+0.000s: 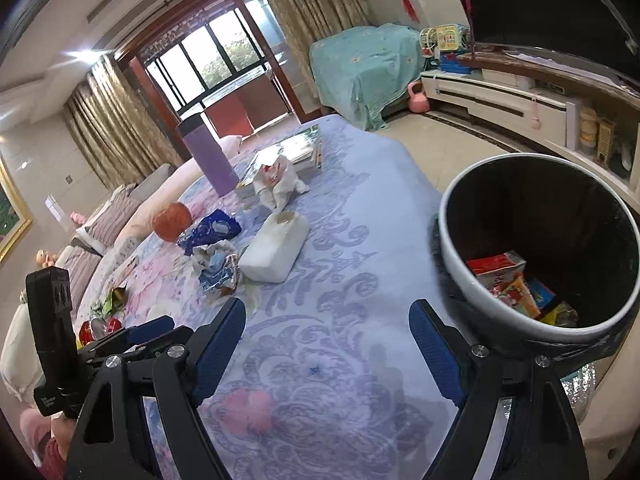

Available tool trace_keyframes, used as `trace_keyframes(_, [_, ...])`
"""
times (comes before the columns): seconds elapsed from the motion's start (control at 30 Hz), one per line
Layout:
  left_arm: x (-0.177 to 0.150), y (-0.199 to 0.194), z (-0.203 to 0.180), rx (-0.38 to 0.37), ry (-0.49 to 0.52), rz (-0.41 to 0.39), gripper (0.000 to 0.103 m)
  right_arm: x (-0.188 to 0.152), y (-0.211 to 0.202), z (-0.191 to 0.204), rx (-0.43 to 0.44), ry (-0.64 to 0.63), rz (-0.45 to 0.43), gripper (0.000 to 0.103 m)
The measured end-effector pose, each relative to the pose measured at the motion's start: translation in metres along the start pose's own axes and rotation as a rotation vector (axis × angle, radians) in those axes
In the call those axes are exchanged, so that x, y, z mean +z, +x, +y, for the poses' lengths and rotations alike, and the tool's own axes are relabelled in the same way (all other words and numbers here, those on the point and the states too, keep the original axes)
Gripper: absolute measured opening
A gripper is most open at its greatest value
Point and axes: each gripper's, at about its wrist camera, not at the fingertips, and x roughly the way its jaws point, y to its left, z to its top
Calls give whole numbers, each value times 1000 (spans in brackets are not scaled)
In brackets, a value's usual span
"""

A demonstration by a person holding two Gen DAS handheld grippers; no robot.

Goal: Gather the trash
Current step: 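Move both open tools back over the table, then grasp the crumpled paper wrapper with the left tool while the right tool grasps the white foam block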

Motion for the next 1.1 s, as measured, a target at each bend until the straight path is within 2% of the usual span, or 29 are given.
trace_keyframes(0.27, [1, 4, 22, 24, -52, 3, 74, 0, 13, 12, 0, -18, 7, 85])
trace_keyframes(0.6, [20, 12, 43, 17, -112, -12, 74, 7, 34, 17, 19, -4, 30, 85])
trace_keyframes(1.0, [50, 41, 56, -2, -95, 3, 74, 24, 67, 23, 43, 32, 47, 84])
trace_keyframes(1.07, [52, 47, 57, -5, -88, 9, 71, 28, 75, 25, 48, 33, 57, 84])
trace_keyframes(1.1, [53, 51, 58, -10, -84, 14, 65, 29, 78, 26, 53, 35, 61, 83])
